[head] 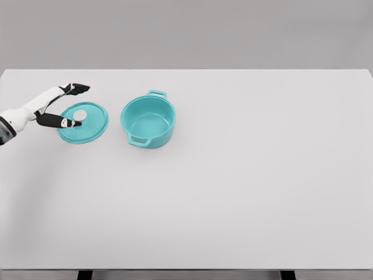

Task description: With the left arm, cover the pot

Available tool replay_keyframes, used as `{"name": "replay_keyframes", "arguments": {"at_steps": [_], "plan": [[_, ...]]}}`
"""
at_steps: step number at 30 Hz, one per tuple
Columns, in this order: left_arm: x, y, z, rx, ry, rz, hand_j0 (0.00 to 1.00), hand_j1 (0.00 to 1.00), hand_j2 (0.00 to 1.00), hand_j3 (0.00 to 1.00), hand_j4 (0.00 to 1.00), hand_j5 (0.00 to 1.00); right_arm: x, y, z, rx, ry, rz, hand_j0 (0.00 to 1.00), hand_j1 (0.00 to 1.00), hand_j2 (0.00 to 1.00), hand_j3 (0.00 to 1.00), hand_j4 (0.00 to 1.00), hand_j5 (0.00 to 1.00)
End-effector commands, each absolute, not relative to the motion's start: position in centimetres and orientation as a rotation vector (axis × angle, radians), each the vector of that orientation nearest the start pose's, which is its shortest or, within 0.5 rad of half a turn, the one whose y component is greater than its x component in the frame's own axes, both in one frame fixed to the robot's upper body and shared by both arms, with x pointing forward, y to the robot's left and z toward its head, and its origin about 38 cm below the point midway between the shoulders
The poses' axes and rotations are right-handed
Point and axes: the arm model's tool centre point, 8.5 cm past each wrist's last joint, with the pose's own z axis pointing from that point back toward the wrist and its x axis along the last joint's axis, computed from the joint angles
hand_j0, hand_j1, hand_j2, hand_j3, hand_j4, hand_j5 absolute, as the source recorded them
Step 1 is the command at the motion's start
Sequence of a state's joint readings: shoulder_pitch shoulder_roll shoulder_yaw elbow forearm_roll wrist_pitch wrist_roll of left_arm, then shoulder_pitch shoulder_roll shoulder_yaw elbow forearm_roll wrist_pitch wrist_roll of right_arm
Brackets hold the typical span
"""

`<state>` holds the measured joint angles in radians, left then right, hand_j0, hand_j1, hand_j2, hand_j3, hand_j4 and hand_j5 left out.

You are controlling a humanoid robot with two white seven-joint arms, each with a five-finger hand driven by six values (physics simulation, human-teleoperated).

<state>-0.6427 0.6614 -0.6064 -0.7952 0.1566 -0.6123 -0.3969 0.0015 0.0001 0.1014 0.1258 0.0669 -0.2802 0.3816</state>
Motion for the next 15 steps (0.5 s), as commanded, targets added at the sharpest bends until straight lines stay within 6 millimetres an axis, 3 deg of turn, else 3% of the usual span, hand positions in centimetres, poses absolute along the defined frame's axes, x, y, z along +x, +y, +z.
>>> {"name": "replay_keyframes", "arguments": {"at_steps": [1,4,15], "plan": [[47.34,40.3,12.16,0.16,-1.506,-1.108,0.86,0.86,0.86,0.86,0.86,0.86,-2.11,-23.92,-25.28,0.315,-0.11,0.199,1.0,1.0,1.0,1.0,1.0,1.0],[47.46,39.4,11.75,0.141,-1.5,-1.125,0.86,0.86,0.86,0.86,0.86,0.86,-2.11,-23.92,-25.28,0.315,-0.11,0.199,1.0,1.0,1.0,1.0,1.0,1.0],[47.5,39.48,11.9,0.142,-1.505,-1.119,0.86,0.86,0.86,0.86,0.86,0.86,-2.11,-23.92,-25.28,0.315,-0.11,0.199,1.0,1.0,1.0,1.0,1.0,1.0]]}}
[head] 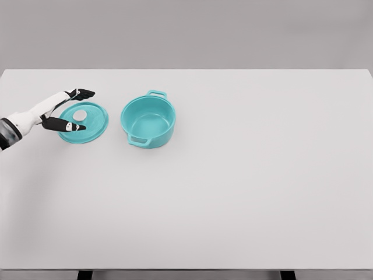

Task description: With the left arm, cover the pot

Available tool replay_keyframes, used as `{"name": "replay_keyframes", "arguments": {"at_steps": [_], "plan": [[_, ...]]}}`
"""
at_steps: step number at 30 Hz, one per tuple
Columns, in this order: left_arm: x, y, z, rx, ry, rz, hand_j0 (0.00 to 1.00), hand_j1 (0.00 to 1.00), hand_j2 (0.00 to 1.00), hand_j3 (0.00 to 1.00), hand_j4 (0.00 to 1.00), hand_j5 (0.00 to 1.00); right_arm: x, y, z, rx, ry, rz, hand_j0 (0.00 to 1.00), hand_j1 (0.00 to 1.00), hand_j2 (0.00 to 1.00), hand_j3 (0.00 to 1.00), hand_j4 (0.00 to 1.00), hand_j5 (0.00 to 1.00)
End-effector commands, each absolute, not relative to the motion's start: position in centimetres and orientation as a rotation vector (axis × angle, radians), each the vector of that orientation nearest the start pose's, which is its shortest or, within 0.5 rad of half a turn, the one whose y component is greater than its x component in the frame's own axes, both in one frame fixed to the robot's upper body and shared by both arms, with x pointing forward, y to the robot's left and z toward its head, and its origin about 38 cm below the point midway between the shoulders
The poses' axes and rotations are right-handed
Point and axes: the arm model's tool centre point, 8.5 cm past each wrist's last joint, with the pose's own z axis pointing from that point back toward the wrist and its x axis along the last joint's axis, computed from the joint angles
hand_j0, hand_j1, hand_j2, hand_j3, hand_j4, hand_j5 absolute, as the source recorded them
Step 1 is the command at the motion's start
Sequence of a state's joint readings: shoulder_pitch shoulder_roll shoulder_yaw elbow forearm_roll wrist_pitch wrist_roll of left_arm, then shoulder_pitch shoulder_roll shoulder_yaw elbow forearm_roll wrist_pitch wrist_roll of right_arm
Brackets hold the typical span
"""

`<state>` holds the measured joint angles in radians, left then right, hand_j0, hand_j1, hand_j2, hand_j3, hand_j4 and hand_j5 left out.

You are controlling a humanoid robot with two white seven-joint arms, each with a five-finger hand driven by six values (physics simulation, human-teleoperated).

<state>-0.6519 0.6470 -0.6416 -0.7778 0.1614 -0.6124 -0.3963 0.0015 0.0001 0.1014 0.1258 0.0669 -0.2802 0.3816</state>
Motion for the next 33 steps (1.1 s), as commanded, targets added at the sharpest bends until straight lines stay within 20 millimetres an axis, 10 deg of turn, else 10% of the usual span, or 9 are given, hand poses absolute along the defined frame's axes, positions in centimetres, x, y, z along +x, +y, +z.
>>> {"name": "replay_keyframes", "arguments": {"at_steps": [1,33], "plan": [[47.5,39.5,11.9,0.143,-1.506,-1.118,0.86,0.86,0.86,0.86,0.86,0.86,-2.1,-23.9,-25.3,0.315,-0.11,0.2,1.0,1.0,1.0,1.0,1.0,1.0],[47.9,40.5,10.8,0.177,-1.45,-1.081,0.8,0.8,0.8,0.8,0.8,0.8,-2.1,-23.9,-25.3,0.315,-0.11,0.199,1.0,1.0,1.0,1.0,1.0,1.0]]}}
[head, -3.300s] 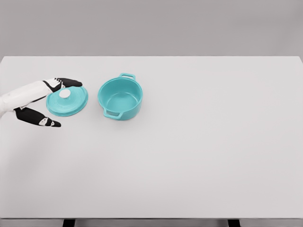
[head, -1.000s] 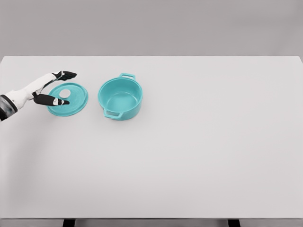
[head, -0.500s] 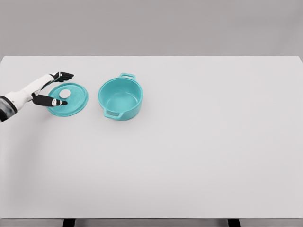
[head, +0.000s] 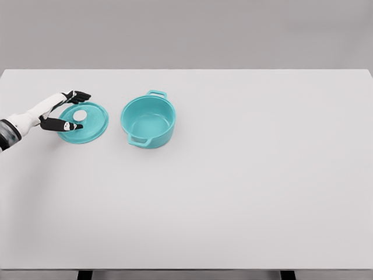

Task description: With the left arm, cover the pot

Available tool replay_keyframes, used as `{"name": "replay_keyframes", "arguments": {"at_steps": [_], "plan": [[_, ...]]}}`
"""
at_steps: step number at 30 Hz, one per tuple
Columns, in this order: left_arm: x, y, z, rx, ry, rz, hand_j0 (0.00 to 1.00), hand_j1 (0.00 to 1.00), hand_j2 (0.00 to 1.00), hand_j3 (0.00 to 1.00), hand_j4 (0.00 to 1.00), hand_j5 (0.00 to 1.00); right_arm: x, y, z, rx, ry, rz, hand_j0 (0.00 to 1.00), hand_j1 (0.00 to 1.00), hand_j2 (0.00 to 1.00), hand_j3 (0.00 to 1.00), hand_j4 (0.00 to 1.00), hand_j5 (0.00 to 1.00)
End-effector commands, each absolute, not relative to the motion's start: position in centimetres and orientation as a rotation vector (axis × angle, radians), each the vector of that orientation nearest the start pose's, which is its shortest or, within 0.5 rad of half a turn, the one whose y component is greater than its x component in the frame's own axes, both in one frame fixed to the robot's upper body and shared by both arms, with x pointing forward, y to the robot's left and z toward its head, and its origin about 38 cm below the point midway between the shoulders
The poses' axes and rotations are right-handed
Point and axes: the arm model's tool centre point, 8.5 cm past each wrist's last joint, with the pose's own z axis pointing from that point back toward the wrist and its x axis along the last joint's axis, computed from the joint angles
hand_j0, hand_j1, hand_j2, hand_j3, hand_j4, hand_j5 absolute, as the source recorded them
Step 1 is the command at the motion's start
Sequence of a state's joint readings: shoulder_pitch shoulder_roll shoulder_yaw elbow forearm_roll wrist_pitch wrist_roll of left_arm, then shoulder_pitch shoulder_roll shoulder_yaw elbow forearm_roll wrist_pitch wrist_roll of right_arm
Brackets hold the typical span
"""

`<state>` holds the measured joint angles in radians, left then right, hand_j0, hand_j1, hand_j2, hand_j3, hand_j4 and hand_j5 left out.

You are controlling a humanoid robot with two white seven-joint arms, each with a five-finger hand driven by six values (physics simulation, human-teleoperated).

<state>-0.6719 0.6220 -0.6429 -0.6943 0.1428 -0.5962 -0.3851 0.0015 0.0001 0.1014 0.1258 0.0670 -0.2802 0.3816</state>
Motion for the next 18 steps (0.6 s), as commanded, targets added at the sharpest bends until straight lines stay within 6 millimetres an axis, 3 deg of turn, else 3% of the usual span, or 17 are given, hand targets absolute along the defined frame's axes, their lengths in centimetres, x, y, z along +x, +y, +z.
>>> {"name": "replay_keyframes", "arguments": {"at_steps": [1,6,14,18], "plan": [[47.89,40.54,10.81,0.178,-1.449,-1.081,0.78,0.78,0.78,0.78,0.78,0.78,-2.11,-23.92,-25.28,0.315,-0.11,0.199,1.0,1.0,1.0,1.0,1.0,1.0],[47.85,40.36,10.66,0.174,-1.448,-1.085,0.62,0.62,0.62,0.62,0.62,0.62,-2.11,-23.92,-25.28,0.315,-0.11,0.199,1.0,1.0,1.0,1.0,1.0,1.0],[47.59,40.28,10.12,0.168,-1.435,-1.091,0.57,0.57,0.57,0.57,0.57,0.57,-2.11,-23.92,-25.28,0.315,-0.11,0.199,1.0,1.0,1.0,1.0,1.0,1.0],[47.56,40.3,10.07,0.17,-1.435,-1.089,0.5,0.5,0.5,0.5,0.5,0.5,-2.11,-23.92,-25.28,0.315,-0.11,0.199,1.0,1.0,1.0,1.0,1.0,1.0]]}}
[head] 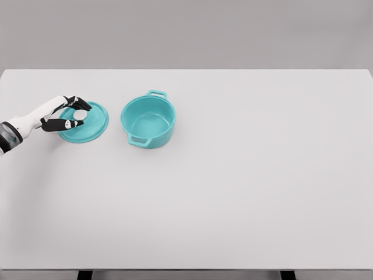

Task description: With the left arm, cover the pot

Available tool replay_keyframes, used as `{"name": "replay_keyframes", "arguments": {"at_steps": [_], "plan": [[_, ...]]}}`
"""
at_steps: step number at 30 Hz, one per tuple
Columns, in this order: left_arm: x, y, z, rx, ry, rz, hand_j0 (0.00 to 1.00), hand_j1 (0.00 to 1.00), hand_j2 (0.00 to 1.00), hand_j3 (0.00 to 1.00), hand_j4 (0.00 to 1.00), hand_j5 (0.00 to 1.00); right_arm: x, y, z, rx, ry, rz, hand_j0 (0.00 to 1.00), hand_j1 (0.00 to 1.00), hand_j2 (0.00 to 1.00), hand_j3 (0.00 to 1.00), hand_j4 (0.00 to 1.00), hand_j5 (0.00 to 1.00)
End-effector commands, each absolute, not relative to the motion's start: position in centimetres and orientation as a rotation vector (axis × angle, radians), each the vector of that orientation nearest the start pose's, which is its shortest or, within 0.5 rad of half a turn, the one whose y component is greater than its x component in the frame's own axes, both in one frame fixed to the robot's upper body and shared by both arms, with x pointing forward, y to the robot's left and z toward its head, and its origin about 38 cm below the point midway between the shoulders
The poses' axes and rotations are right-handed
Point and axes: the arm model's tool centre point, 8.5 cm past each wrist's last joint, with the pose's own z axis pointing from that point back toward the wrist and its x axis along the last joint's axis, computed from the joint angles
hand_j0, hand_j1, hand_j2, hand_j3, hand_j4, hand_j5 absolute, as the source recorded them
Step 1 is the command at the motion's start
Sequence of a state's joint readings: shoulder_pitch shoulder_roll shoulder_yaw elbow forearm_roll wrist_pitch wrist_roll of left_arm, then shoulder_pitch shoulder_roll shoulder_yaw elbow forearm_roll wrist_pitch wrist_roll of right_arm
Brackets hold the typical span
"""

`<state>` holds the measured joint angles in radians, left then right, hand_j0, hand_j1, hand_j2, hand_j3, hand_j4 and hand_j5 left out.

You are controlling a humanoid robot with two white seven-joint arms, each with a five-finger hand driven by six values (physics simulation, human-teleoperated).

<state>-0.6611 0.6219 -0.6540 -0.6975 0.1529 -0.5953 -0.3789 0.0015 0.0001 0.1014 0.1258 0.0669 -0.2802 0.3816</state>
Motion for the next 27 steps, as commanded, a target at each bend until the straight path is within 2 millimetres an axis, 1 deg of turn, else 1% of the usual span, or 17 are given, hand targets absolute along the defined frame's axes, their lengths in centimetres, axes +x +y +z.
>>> {"name": "replay_keyframes", "arguments": {"at_steps": [1,5,11,16,22,27], "plan": [[47.5,40.3,10.0,0.168,-1.435,-1.089,0.48,0.48,0.48,0.48,0.48,0.48,-2.1,-23.9,-25.3,0.315,-0.11,0.199,1.0,1.0,1.0,1.0,1.0,1.0],[47.5,40.2,10.0,0.165,-1.433,-1.092,0.45,0.45,0.45,0.45,0.45,0.45,-2.1,-23.9,-25.3,0.315,-0.11,0.199,1.0,1.0,1.0,1.0,1.0,1.0],[47.6,39.8,10.2,0.156,-1.448,-1.103,0.44,0.44,0.44,0.44,0.44,0.44,-2.1,-23.9,-25.3,0.315,-0.11,0.199,1.0,1.0,1.0,1.0,1.0,1.0],[47.8,39.0,11.0,0.142,-1.48,-1.128,0.44,0.44,0.44,0.44,0.44,0.44,-2.1,-23.9,-25.3,0.315,-0.11,0.199,1.0,1.0,1.0,1.0,1.0,1.0],[48.2,39.0,11.8,0.151,-1.493,-1.132,0.45,0.45,0.45,0.45,0.45,0.45,-2.1,-23.9,-25.3,0.315,-0.11,0.199,1.0,1.0,1.0,1.0,1.0,1.0],[48.4,37.6,13.0,0.127,-1.536,-1.168,0.45,0.45,0.45,0.45,0.45,0.45,-2.1,-23.9,-25.3,0.315,-0.11,0.199,1.0,1.0,1.0,1.0,1.0,1.0]]}}
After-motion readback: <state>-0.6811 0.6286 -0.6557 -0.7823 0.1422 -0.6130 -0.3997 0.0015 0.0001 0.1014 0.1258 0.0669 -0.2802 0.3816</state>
